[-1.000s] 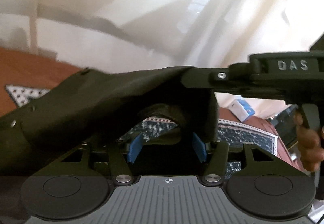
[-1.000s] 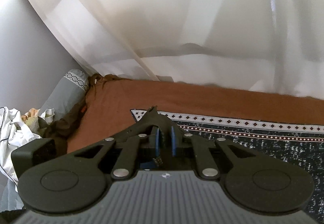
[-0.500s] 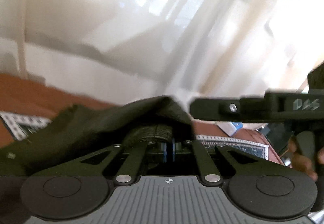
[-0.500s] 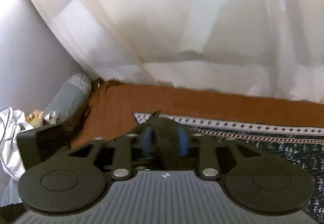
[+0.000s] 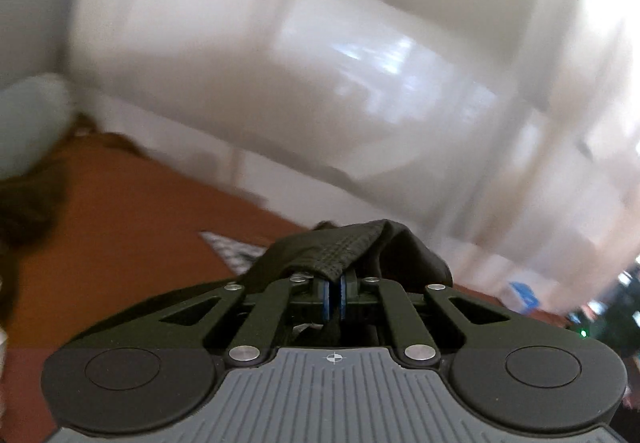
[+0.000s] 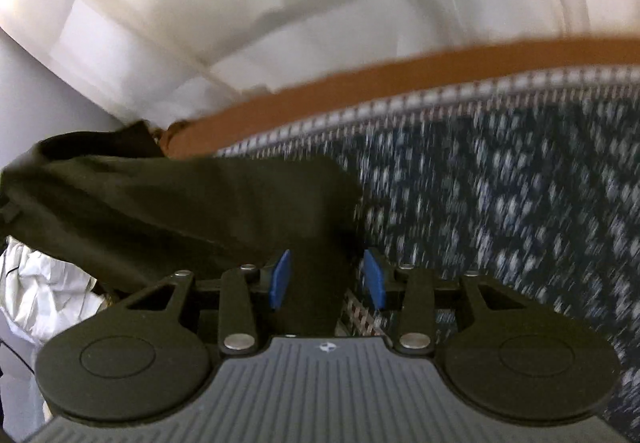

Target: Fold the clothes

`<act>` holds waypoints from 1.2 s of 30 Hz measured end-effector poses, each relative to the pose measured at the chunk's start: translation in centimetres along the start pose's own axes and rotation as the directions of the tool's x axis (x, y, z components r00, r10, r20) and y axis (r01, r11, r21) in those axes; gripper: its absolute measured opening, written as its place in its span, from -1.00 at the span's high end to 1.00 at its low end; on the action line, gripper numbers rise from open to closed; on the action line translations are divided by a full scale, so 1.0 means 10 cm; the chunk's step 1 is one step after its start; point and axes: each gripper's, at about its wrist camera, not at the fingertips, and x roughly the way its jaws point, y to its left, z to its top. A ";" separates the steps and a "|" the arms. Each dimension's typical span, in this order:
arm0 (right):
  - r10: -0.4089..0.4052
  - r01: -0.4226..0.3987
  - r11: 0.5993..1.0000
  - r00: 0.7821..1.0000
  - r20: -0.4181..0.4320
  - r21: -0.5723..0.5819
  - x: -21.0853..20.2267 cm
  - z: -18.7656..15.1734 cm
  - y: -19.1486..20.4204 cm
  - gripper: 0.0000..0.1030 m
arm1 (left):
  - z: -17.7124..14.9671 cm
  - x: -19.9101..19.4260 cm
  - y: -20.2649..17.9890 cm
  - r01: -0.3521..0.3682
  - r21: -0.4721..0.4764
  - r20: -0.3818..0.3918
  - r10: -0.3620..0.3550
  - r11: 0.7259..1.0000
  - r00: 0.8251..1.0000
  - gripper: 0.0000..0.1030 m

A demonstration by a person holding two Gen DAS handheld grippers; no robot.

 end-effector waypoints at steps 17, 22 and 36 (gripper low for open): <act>0.162 -0.123 0.872 0.986 -0.042 0.474 0.76 0.02 -0.48 -0.04 | -0.30 -0.41 -0.03 -0.169 -0.106 0.056 0.176 0.980 0.983 0.98; 0.141 -0.085 0.870 0.987 -0.080 0.486 0.98 0.03 -0.40 0.13 | -0.26 -0.35 0.02 -0.154 -0.089 0.057 0.159 0.984 0.986 0.98; 0.389 -0.436 0.871 0.894 0.223 0.226 -0.41 0.31 0.45 0.95 | 0.24 -0.58 0.05 -0.036 0.014 0.172 0.033 0.999 0.984 0.98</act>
